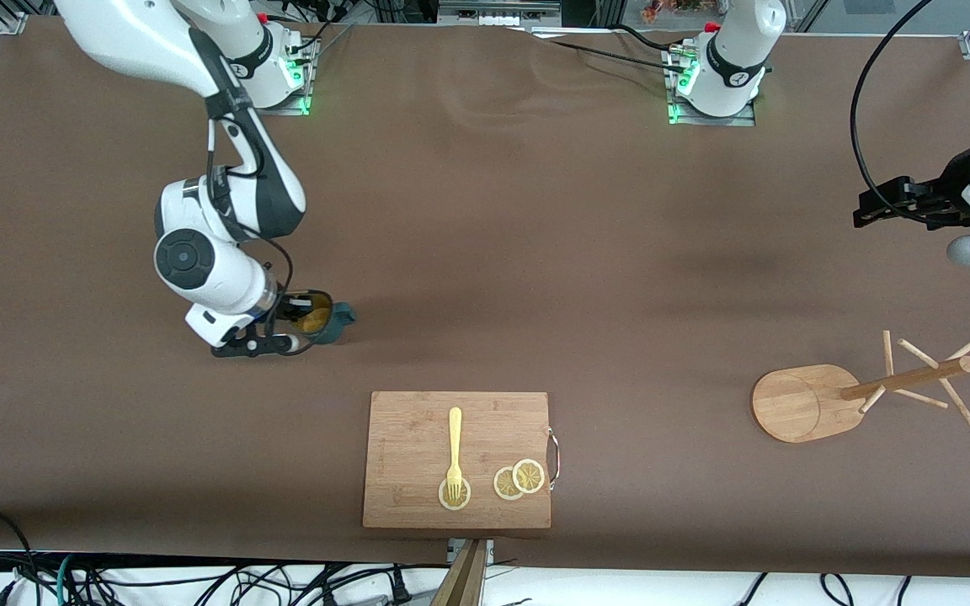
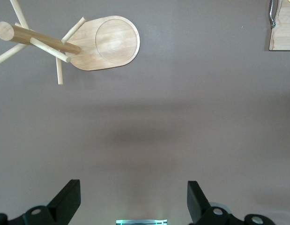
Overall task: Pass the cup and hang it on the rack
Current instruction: 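Lift and carry the teal mug toward the table middle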
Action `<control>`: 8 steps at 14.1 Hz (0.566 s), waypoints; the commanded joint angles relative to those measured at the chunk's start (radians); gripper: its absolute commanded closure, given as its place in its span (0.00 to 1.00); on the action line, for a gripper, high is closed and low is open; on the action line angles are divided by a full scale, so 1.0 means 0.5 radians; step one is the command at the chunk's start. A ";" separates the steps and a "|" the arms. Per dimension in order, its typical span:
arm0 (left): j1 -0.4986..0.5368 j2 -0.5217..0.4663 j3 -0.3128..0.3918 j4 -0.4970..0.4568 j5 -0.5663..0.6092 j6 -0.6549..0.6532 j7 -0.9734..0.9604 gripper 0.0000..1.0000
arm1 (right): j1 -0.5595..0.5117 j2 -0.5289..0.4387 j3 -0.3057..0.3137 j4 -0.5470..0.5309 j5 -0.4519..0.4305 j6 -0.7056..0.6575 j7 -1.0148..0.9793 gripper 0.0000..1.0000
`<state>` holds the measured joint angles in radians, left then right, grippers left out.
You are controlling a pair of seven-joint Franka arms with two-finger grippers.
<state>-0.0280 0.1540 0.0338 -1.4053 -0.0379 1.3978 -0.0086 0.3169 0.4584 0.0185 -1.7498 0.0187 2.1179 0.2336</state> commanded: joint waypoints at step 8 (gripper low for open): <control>0.013 0.042 0.000 0.077 -0.022 -0.034 0.026 0.00 | 0.786 0.472 0.129 1.059 0.009 -0.484 0.958 1.00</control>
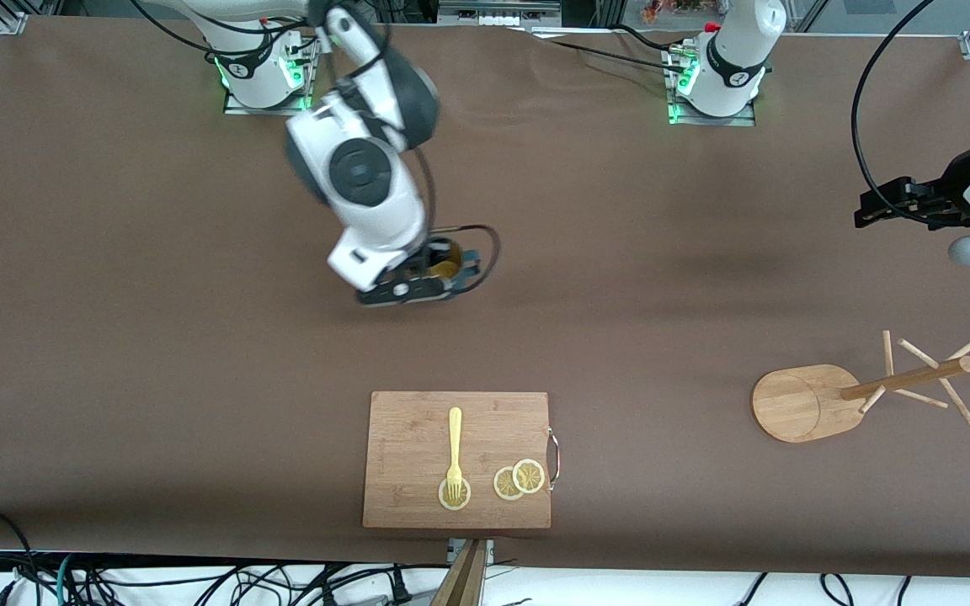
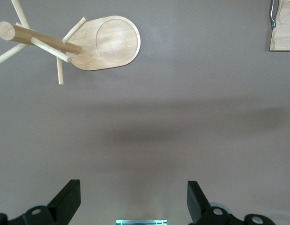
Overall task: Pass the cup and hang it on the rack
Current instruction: 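Lift and carry the teal mug toward the table middle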
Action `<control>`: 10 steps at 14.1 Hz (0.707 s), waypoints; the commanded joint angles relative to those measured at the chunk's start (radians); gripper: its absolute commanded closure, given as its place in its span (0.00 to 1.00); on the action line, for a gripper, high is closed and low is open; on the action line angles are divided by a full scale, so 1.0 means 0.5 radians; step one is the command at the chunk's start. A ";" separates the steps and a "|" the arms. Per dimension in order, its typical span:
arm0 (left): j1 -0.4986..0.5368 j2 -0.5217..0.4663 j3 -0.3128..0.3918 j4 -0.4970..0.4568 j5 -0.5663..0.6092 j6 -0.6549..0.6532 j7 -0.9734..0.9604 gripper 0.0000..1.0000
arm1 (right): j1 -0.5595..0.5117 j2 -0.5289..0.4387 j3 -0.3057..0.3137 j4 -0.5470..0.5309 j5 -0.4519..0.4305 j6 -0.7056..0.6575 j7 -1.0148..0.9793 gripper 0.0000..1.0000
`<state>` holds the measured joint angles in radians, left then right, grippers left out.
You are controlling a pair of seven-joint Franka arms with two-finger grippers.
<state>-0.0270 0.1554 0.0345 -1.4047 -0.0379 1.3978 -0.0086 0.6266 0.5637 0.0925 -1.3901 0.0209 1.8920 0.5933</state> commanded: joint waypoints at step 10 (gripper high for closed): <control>0.011 0.039 -0.002 0.076 -0.022 -0.037 0.026 0.00 | 0.750 0.713 -0.047 0.663 -0.029 0.296 0.884 1.00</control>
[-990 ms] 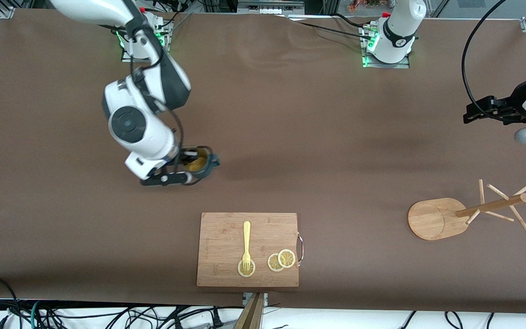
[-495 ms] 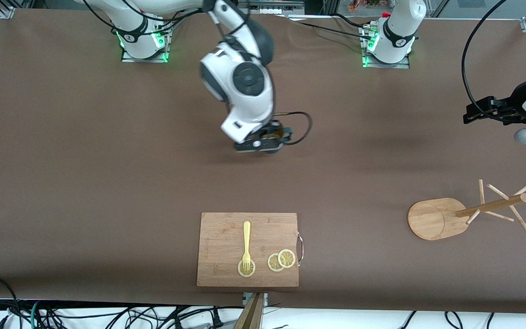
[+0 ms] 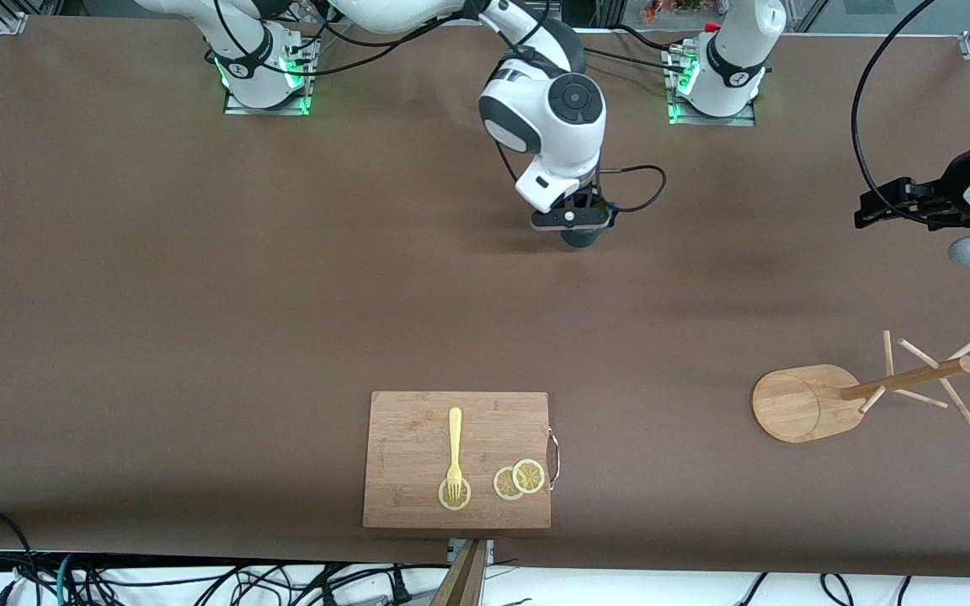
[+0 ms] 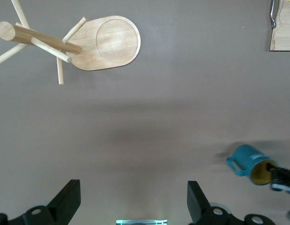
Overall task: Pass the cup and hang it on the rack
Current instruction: 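Lift and carry the teal mug toward the table middle, then set the mug down, release it while the left gripper approaches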
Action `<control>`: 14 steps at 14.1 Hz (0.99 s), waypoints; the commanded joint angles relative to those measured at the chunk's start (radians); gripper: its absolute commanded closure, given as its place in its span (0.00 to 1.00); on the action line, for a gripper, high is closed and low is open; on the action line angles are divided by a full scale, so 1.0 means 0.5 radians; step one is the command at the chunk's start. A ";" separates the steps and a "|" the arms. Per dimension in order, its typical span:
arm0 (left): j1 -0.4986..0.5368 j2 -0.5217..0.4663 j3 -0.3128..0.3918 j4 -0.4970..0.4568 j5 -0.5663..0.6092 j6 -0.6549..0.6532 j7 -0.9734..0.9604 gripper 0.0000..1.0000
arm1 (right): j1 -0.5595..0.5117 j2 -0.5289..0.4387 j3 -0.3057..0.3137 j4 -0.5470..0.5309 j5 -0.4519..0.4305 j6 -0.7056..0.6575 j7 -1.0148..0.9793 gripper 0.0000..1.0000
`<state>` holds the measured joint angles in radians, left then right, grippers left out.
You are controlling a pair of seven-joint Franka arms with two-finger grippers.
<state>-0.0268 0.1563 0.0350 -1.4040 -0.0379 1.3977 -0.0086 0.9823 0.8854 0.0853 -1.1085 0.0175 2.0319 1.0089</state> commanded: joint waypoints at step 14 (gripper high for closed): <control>0.001 0.068 -0.002 0.035 -0.029 -0.142 0.081 0.00 | 0.066 0.183 -0.033 0.097 -0.050 0.112 0.053 0.74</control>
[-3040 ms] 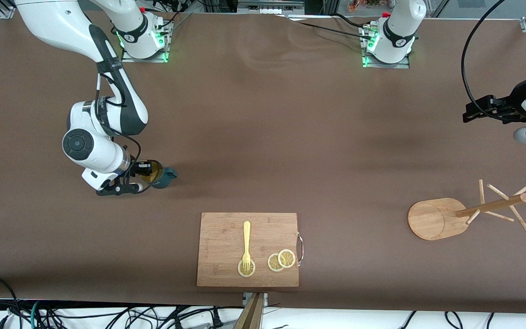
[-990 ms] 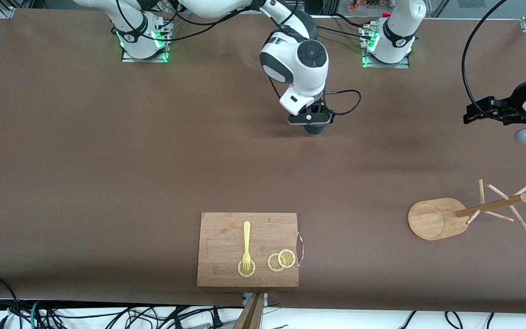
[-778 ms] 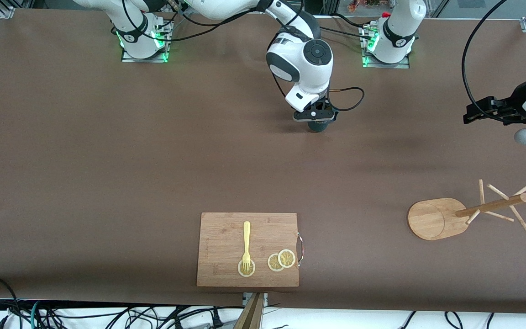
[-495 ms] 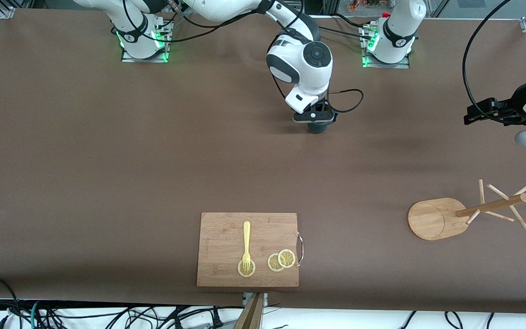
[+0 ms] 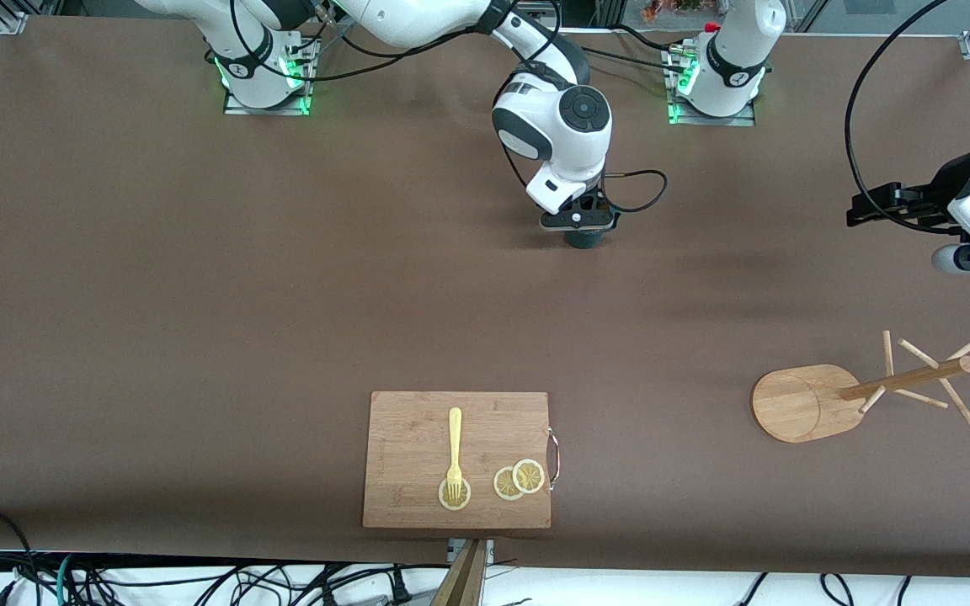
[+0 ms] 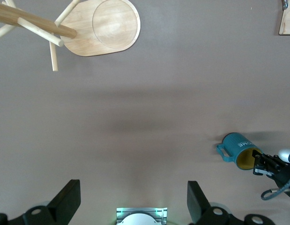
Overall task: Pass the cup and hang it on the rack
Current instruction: 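Set the mug down, release it while the left gripper approaches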
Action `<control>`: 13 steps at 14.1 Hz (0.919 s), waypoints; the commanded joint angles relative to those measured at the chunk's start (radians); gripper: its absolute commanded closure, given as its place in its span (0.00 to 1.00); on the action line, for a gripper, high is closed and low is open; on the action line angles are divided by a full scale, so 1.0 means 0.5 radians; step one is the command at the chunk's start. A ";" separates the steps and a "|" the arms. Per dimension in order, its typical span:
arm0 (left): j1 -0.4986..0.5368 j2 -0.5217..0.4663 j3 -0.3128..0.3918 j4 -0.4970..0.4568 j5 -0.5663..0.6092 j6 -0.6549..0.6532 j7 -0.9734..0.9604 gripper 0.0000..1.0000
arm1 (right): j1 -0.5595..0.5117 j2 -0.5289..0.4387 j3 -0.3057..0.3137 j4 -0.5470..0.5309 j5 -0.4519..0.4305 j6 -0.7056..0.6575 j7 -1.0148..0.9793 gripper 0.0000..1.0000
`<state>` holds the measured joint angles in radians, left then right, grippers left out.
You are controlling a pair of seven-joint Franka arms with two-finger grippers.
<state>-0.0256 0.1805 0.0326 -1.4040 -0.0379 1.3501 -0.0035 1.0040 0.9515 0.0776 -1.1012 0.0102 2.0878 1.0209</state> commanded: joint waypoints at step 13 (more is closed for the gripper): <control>0.054 0.019 0.008 -0.345 -0.399 0.269 1.128 0.00 | -0.283 -0.421 -0.042 0.092 0.026 -0.533 -0.014 0.00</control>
<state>-0.0136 0.2011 0.0376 -1.5081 -0.1860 1.4392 0.4126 0.9260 0.8337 0.0425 -1.0296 0.0099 1.9026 1.0207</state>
